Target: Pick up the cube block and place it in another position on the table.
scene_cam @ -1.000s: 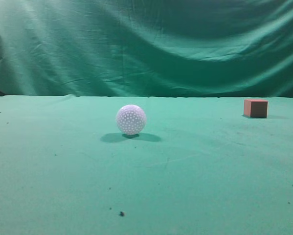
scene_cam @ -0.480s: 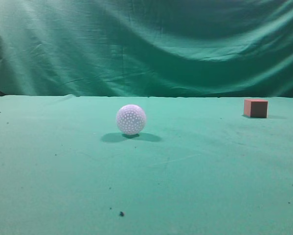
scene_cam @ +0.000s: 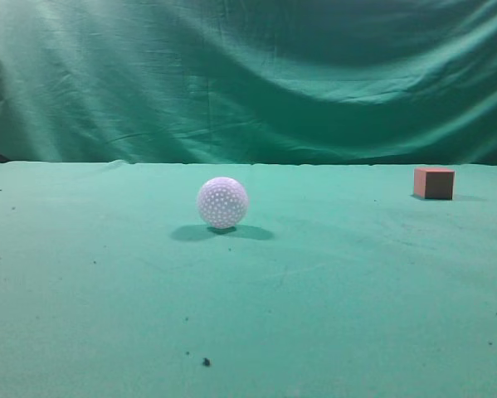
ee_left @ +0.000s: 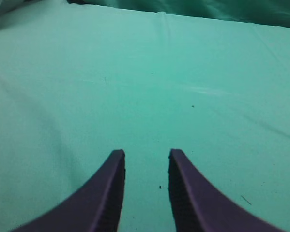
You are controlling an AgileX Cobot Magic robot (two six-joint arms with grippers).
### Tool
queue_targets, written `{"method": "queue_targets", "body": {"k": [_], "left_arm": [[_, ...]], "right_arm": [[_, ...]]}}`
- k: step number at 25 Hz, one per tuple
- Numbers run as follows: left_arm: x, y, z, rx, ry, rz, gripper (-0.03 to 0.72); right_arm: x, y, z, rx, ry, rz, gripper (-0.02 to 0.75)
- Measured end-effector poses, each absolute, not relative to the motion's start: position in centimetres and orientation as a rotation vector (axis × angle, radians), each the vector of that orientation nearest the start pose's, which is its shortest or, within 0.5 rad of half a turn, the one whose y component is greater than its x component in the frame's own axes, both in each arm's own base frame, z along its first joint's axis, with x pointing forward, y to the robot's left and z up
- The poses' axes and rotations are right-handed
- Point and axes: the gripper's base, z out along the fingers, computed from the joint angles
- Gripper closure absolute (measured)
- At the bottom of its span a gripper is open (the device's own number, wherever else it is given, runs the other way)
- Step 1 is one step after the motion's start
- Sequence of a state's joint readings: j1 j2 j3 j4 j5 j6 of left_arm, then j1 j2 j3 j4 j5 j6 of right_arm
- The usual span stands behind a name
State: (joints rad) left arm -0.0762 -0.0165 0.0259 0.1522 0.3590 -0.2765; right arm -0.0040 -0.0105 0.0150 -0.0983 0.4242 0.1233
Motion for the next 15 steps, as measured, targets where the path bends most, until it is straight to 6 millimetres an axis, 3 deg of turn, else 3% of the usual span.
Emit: {"method": "queue_targets", "body": {"k": [15], "left_arm": [[5.28,0.09,17.33,-0.091,1.848,-0.097,0.426]], "right_arm": [[5.21,-0.35,16.99,0.057,1.888,-0.016,0.738]]}}
